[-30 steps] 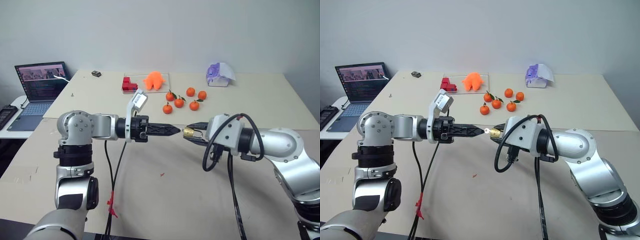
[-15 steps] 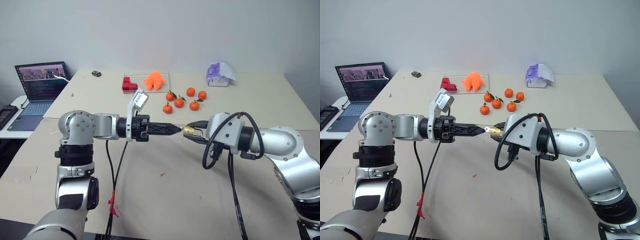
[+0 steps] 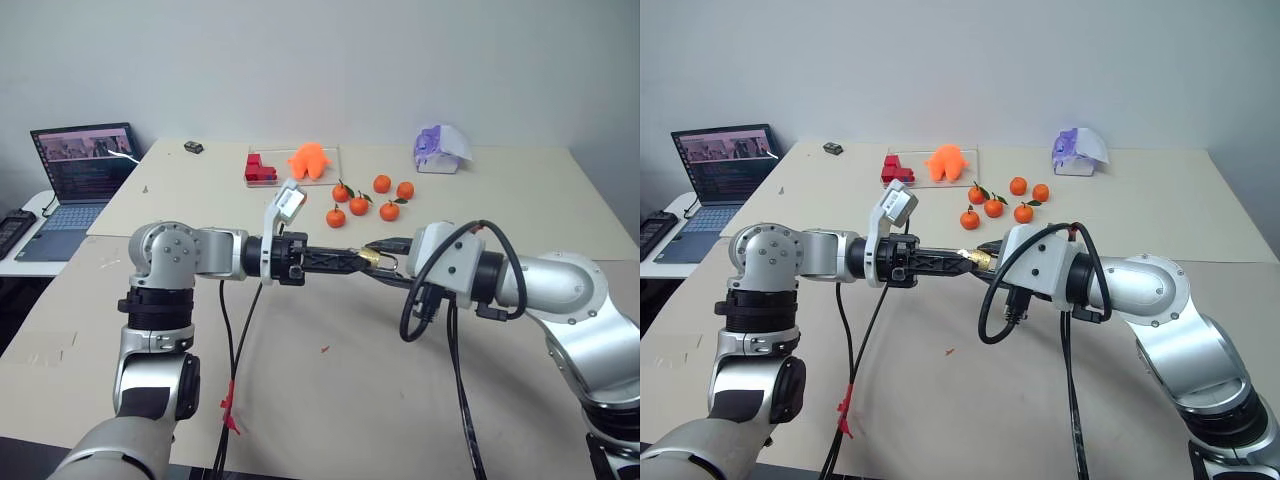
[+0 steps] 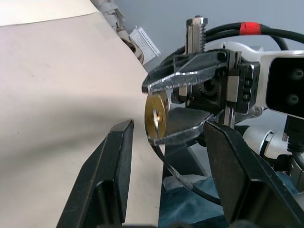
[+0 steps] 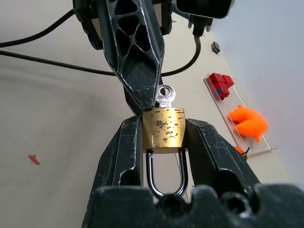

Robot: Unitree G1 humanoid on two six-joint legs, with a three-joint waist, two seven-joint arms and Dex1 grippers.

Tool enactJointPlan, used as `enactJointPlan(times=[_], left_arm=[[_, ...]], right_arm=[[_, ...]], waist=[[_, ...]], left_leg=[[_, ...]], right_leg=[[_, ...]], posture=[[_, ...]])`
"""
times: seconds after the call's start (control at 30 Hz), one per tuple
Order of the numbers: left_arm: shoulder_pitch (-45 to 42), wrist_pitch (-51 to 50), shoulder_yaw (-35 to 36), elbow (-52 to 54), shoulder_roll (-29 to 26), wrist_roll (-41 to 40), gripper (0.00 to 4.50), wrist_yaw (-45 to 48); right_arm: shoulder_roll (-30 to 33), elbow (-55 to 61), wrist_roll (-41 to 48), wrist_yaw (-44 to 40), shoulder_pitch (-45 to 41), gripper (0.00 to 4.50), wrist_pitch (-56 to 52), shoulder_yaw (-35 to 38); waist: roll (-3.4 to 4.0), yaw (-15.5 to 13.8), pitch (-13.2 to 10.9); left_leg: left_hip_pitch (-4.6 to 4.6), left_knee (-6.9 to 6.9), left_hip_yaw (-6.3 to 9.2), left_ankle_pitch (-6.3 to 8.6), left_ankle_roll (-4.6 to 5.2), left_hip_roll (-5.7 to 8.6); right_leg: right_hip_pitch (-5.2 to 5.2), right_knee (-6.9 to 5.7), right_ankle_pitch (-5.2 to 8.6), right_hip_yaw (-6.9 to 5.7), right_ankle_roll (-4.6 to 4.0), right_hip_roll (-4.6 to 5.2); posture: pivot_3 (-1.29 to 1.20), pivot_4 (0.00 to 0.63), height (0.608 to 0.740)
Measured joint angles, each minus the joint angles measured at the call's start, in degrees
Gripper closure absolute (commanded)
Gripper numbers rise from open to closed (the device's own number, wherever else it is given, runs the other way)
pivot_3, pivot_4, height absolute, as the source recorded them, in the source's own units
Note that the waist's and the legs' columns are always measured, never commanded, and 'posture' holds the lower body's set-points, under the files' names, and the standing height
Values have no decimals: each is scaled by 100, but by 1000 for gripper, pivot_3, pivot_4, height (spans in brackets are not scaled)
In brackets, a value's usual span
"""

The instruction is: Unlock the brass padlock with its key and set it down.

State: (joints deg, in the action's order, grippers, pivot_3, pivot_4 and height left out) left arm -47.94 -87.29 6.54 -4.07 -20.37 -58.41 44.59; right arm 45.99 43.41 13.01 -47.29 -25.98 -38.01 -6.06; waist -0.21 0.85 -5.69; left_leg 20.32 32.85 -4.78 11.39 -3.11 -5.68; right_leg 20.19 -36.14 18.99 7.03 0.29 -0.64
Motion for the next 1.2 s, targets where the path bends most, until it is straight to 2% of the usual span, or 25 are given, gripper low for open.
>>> enactJointPlan(times=[0.8,0.9,1.03,1.07,1.2], left_arm=[[-87,117,-174,-139,-101,17,2036,216],[-88,117,-173,-140,-99,9,2733,240],[-110,120,-167,-167,-102,-5,4339,298],[-109,120,-167,-178,-102,-4,4467,311],[-110,118,-167,-194,-99,-3,4467,319]], right_arm=[[178,119,194,-3,-248,3549,-129,30],[178,117,195,-2,-273,3549,-130,29],[178,116,219,-2,-273,3549,-147,21],[178,116,230,-3,-274,3549,-147,21],[179,118,274,0,-274,3549,-157,23]], waist=[[0,10,0],[0,11,0],[0,12,0],[0,12,0],[0,12,0]], left_leg=[[2,0,0,11,19,0],[1,-1,0,11,20,0],[1,-1,0,11,20,0],[1,0,0,12,20,0],[1,-1,0,12,21,0]], right_leg=[[3,1,0,0,1,0],[3,0,0,0,0,0],[3,0,0,0,0,0],[2,0,0,0,1,0],[3,1,0,0,1,0]], posture=[[0,150,703],[0,150,703],[0,150,703],[0,150,703],[0,150,703]])
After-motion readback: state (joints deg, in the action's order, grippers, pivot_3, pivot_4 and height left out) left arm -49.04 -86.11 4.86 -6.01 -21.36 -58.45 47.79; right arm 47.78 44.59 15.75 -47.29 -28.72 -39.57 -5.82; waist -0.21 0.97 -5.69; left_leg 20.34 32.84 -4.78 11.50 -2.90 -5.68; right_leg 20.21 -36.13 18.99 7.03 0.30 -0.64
